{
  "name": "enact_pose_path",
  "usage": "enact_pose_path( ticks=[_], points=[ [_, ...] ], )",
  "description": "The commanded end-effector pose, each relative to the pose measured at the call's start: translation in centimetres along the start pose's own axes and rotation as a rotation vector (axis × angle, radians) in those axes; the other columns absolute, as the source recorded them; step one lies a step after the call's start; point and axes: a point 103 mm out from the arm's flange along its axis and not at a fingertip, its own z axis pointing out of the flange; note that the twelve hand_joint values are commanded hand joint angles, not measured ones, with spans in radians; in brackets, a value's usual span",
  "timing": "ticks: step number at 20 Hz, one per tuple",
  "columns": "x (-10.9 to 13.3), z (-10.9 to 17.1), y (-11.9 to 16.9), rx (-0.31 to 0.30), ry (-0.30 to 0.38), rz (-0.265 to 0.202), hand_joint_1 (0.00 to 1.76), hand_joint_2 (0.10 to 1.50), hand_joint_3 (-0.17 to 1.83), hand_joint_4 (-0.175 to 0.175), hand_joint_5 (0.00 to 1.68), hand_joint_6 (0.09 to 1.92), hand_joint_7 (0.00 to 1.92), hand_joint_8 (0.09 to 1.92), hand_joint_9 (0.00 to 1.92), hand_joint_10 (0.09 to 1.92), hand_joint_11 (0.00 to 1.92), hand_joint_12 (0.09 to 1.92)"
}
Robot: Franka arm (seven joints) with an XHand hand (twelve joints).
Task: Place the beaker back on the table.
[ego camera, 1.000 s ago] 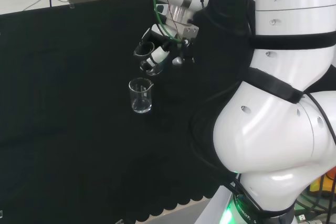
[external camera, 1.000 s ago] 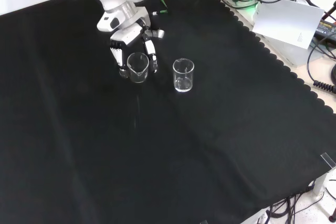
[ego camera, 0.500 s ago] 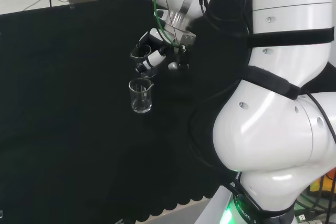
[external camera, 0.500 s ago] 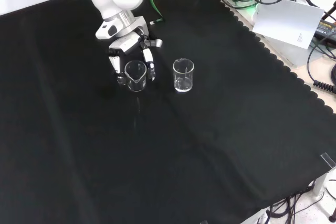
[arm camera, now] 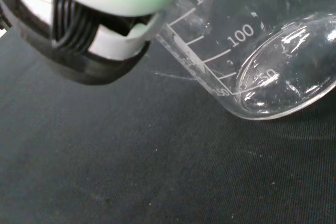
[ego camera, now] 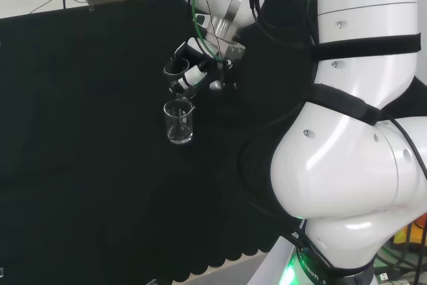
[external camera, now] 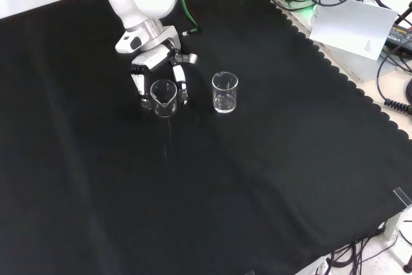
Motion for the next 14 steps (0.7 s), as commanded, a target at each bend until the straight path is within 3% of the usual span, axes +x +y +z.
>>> enact_pose_path(
  ticks=[1,3,5,9,14],
  points=[
    [-0.6,0.8,-0.6,0.021,0.055,0.009,1.29,0.99,0.09,-0.175,1.14,0.73,1.18,0.71,1.53,0.09,1.39,0.62],
    [-0.9,0.9,-0.9,0.032,0.083,0.004,1.17,1.02,0.02,-0.075,0.98,0.82,0.99,0.73,1.39,0.09,1.20,0.76],
    [-0.5,0.8,-1.4,0.045,0.073,-0.018,1.09,1.01,-0.03,-0.032,0.76,0.80,0.80,0.71,1.23,0.09,0.95,0.95],
    [-0.4,0.5,-1.9,0.069,0.049,-0.017,0.96,0.98,-0.12,-0.039,0.41,0.61,0.47,0.68,0.91,0.09,0.46,1.24],
    [-0.4,-0.7,-2.6,0.118,0.019,-0.032,0.92,0.95,-0.17,-0.046,0.36,0.44,0.34,0.69,0.79,0.09,0.27,1.33]
  ],
)
